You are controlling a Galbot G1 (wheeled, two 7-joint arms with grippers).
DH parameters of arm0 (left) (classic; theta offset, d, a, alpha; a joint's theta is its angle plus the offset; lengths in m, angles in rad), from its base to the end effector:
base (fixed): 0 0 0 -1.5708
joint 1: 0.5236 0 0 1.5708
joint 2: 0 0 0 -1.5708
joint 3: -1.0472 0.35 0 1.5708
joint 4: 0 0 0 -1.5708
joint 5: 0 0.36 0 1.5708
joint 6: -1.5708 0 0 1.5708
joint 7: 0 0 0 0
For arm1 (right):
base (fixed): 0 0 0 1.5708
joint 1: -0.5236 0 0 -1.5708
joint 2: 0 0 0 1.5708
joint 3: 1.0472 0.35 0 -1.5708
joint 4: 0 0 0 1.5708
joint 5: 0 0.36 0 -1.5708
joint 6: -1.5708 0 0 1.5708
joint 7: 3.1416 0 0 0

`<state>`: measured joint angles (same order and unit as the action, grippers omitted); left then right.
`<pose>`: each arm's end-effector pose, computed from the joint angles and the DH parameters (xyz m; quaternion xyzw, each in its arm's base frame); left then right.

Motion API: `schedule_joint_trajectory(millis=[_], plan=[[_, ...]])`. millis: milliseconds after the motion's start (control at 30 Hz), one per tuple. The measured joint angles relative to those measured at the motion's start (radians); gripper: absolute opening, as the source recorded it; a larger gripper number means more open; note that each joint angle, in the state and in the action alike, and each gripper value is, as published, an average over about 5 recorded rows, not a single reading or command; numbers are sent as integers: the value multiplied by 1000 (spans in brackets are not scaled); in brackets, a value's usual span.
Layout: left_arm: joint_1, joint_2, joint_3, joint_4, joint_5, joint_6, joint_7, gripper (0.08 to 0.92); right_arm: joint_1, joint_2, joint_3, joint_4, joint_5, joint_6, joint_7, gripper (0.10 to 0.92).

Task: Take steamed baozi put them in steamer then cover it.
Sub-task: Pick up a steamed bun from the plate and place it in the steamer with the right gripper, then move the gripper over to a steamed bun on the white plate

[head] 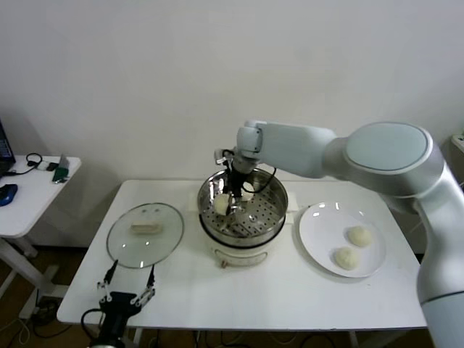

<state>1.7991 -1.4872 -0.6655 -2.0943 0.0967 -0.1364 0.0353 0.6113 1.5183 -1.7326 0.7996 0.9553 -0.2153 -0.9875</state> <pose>0.1122 0.0581 -0.3319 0.0007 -0.9912 -0.1242 0.0468 0.6225 0.1680 -0.1093 0.5983 -0.5180 0.4984 0.3540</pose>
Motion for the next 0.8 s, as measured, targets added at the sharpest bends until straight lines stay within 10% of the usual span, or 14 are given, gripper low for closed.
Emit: schedule_joint_trajectory(millis=[800], plan=[[-6,9,0,5,-1,0,-1,823,121,-126,14,102,-51,9,-80,823]])
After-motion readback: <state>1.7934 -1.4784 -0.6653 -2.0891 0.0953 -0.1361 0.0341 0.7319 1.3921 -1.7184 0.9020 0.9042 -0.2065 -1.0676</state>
